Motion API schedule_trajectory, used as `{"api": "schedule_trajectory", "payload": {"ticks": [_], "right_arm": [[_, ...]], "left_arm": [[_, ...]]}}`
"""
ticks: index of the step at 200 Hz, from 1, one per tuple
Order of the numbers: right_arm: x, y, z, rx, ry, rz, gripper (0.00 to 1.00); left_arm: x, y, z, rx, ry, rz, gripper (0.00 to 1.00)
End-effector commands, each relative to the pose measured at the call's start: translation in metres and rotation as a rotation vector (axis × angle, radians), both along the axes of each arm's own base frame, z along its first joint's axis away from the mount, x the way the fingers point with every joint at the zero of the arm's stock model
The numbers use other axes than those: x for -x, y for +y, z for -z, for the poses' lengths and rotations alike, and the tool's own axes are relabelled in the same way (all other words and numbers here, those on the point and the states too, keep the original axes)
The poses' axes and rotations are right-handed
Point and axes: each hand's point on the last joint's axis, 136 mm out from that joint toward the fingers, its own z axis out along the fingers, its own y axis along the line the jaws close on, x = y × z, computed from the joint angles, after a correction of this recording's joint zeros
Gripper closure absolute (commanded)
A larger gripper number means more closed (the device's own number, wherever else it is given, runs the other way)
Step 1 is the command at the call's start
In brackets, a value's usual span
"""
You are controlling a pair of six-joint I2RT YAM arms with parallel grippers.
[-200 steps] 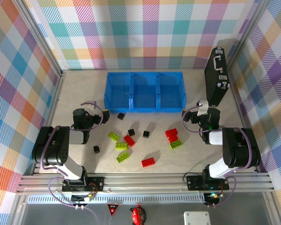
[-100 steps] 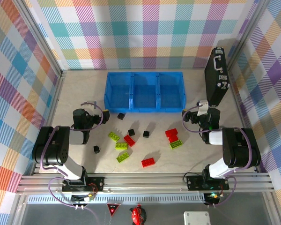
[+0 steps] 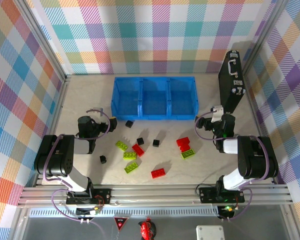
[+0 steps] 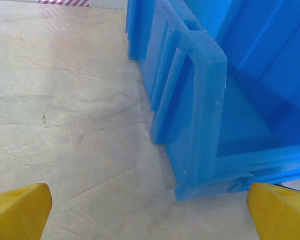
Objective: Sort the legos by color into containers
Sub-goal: Pick up the lego from the center of the table.
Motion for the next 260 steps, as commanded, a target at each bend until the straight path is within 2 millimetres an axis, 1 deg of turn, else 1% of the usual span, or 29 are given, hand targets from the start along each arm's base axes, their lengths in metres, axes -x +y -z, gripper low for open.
{"api": "schedule_trajectory", "payload": {"ticks": [1,25,53,111,126,129,138,157,175,194,210,216,245,260], "right_arm": [[-0.004,-0.003,-0.003,-0.005,-0.003,0.017,0.01],[-0.004,-0.003,-0.004,-0.005,-0.007,0.016,0.01],[-0.003,0.004,-0.009,-0.003,-0.003,-0.024,0.01],[0.002,0.007,-0.023,-0.01,0.007,-0.043,0.01],[0.003,0.007,-0.029,-0.01,0.003,-0.042,0.01],[0.006,0.007,-0.024,-0.011,0.029,-0.042,0.01],[0.008,0.007,-0.024,-0.016,0.043,-0.041,0.01],[0.01,0.009,-0.026,-0.025,0.049,-0.045,0.01],[0.014,0.011,-0.029,-0.031,0.06,-0.055,0.01],[0.019,0.011,-0.032,-0.032,0.085,-0.056,0.01],[0.025,0.011,-0.033,-0.037,0.144,-0.05,0.01],[0.028,0.012,-0.033,-0.044,0.167,-0.05,0.01],[0.043,0.02,-0.036,-0.09,0.261,-0.062,0.0],[0.051,0.026,-0.034,-0.113,0.338,-0.066,0.0]], "left_arm": [[0.002,-0.003,-0.003,-0.002,-0.025,0.03,0.0],[0.002,-0.003,-0.004,-0.004,-0.03,0.027,0.0],[0.003,-0.003,-0.005,-0.005,-0.029,0.025,0.0],[0.004,0.007,-0.012,-0.017,-0.045,-0.051,0.0],[0.003,0.006,-0.019,-0.013,-0.043,-0.046,0.0],[0.004,0.006,-0.019,-0.012,-0.034,-0.043,0.0],[0.004,0.004,-0.023,-0.013,-0.029,-0.036,0.0],[0.005,0.01,-0.035,-0.023,-0.034,-0.073,0.0],[0.007,0.014,-0.042,-0.021,-0.027,-0.104,0.0],[0.008,0.016,-0.045,-0.018,0.016,-0.131,0.0],[0.01,0.026,-0.042,-0.007,0.1,-0.219,0.0],[0.011,0.027,-0.041,0.001,0.127,-0.239,0.0],[0.023,0.023,-0.044,0.015,0.213,-0.258,0.0],[0.03,0.027,-0.048,0.014,0.265,-0.293,0.0]]}}
